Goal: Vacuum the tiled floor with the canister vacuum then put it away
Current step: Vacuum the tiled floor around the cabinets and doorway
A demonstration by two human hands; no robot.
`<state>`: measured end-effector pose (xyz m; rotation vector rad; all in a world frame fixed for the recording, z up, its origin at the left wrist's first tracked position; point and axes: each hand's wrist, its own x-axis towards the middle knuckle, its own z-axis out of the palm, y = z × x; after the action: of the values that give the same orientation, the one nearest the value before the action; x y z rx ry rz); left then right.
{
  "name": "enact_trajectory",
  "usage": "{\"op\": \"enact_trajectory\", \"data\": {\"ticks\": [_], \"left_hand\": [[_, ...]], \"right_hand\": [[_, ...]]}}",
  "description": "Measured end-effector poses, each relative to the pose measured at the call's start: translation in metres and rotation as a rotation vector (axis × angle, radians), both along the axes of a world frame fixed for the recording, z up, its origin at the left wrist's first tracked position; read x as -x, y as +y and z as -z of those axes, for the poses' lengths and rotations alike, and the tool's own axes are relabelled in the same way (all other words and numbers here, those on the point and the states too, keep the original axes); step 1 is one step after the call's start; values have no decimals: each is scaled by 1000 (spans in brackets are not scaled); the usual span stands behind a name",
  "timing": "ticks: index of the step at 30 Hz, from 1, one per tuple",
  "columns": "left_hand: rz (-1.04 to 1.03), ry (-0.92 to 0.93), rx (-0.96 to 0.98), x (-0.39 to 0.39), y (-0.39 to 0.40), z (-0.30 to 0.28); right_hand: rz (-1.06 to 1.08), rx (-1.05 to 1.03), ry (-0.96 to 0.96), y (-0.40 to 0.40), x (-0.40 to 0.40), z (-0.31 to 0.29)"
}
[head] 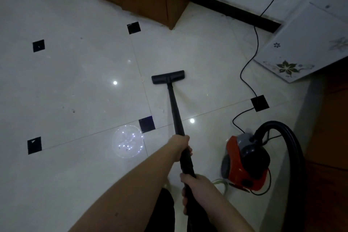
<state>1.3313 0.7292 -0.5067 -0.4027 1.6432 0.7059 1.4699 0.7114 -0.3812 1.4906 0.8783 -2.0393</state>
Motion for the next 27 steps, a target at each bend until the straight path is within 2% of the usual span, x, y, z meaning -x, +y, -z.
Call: {"op": "enact_trajectory", "data": {"ticks": [1, 3, 7, 18, 23, 27], "left_hand": [[15, 4, -2, 0, 3, -2], [45, 2, -2, -4, 10, -4], [104, -28, -9, -33, 19, -6], [242, -141, -8, -141, 29, -15], [234, -150, 29, -154, 27, -28], [228, -145, 47, -151, 22, -40]], "right_hand": [[67, 38, 37, 5, 8, 5], [49, 37, -22, 8, 10, 10], [144, 62, -96, 11, -15, 11], [72, -5, -244, 16, -109, 3], [111, 75, -242, 16, -120, -9], [251, 131, -258, 7, -117, -32]]}}
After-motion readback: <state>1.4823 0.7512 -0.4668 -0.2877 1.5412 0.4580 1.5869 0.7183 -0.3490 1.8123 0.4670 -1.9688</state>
